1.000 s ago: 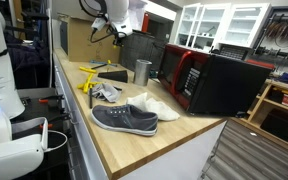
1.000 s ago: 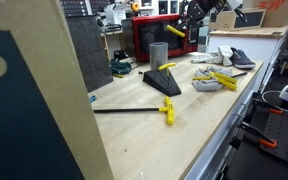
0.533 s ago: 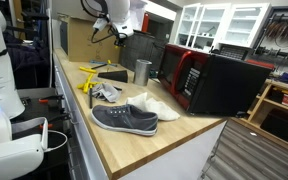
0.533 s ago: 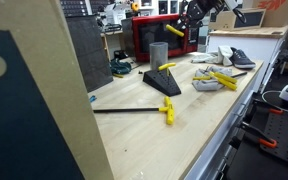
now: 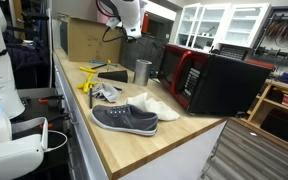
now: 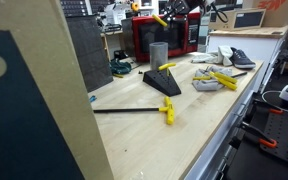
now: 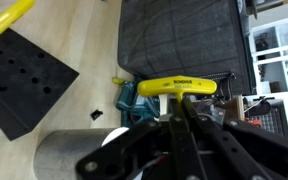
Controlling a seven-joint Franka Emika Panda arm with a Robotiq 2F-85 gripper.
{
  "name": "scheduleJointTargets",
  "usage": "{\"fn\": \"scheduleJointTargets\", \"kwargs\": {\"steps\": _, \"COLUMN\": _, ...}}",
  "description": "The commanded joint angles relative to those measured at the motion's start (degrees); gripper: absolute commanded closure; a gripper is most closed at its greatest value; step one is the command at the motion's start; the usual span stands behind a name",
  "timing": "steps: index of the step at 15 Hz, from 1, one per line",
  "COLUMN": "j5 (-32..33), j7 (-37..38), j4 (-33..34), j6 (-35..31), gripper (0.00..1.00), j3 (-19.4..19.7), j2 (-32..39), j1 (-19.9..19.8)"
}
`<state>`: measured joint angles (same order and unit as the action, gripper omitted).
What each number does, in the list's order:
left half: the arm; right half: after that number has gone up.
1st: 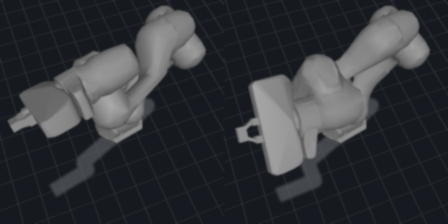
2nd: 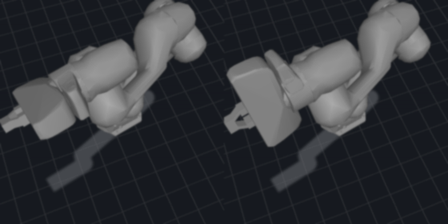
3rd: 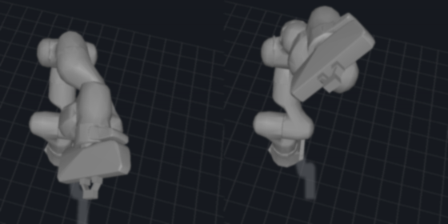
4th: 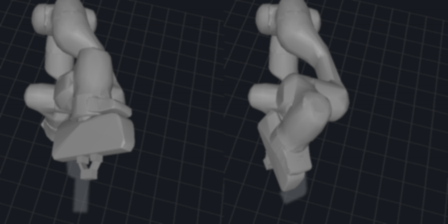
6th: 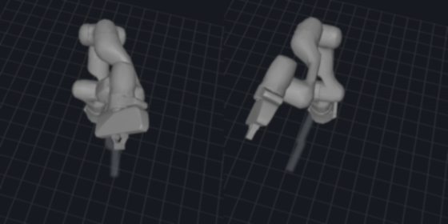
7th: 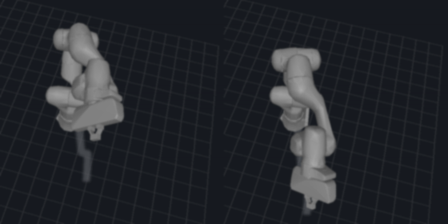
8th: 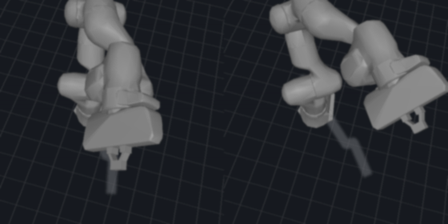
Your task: Pick up one yellow and black object and put it in the silver cylindrical container
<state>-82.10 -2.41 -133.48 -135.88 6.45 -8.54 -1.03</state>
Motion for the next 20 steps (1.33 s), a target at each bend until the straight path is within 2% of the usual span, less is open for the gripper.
{"fn": "scheduleJointTargets", "kwargs": {"steps": 1, "j5": -7.0, "j7": 4.42, "j4": 6.08, "j6": 0.22, "gripper": 0.99, "j3": -1.77, "j2": 6.71, "j1": -0.42}}
{"fn": "scheduleJointTargets", "kwargs": {"steps": 5, "j5": -14.68, "j7": 7.89, "j4": 9.63, "j6": 0.76, "gripper": 0.99, "j3": -2.62, "j2": 10.88, "j1": -0.55}}
{"fn": "scheduleJointTargets", "kwargs": {"steps": 9, "j5": -21.53, "j7": 10.34, "j4": 10.56, "j6": -0.37, "gripper": 0.99, "j3": -3.09, "j2": 11.44, "j1": -0.3}}
{"fn": "scheduleJointTargets", "kwargs": {"steps": 16, "j5": -21.84, "j7": 10.53, "j4": 7.76, "j6": -11.93, "gripper": 0.99, "j3": -6.32, "j2": 6.41, "j1": 1.89}}
{"fn": "scheduleJointTargets", "kwargs": {"steps": 20, "j5": -21.79, "j7": 10.37, "j4": 6.17, "j6": -14.1, "gripper": 0.99, "j3": -6.55, "j2": 5.18, "j1": 1.54}}
